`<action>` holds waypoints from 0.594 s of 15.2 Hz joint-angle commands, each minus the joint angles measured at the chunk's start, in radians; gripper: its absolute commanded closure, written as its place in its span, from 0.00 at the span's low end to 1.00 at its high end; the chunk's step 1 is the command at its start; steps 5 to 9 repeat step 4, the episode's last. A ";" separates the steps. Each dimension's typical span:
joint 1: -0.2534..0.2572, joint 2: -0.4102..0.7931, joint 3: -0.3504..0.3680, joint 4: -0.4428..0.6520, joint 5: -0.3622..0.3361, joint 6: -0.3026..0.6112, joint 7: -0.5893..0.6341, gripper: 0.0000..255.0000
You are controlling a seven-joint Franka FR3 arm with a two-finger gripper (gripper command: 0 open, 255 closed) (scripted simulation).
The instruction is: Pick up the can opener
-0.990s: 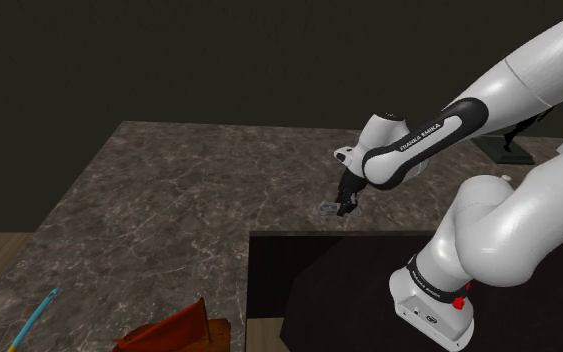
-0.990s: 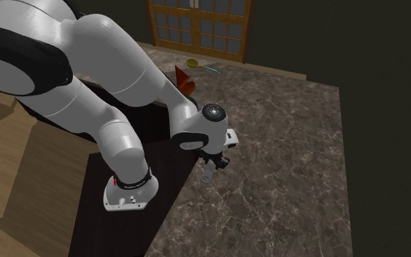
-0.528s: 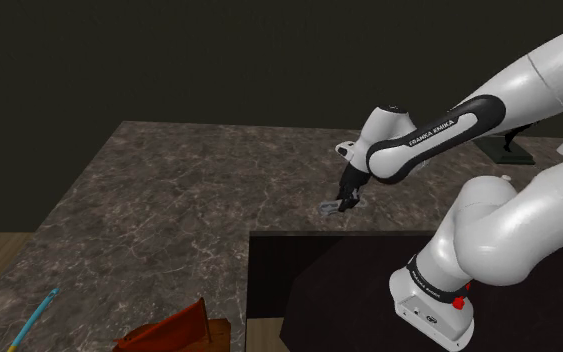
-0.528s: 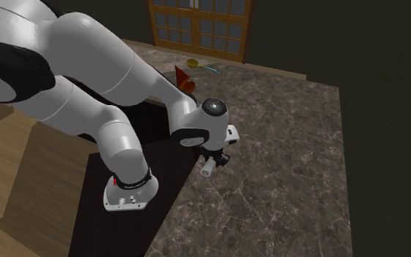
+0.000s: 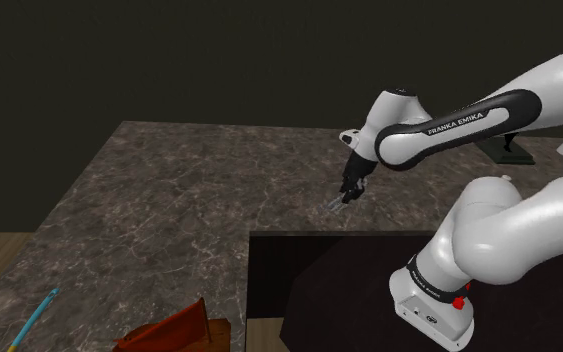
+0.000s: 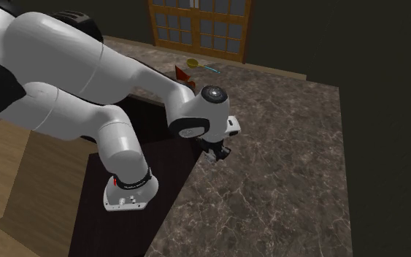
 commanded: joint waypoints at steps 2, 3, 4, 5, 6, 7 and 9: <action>-0.007 -0.045 0.017 0.019 0.001 -0.065 0.011 1.00; -0.007 -0.048 0.018 0.020 0.001 -0.068 0.012 1.00; -0.007 -0.048 0.018 0.020 0.001 -0.068 0.012 1.00; -0.007 -0.048 0.018 0.020 0.001 -0.068 0.012 1.00; -0.007 -0.048 0.018 0.020 0.001 -0.068 0.012 1.00; -0.007 -0.048 0.018 0.020 0.001 -0.068 0.012 1.00; -0.007 -0.048 0.018 0.020 0.001 -0.068 0.012 1.00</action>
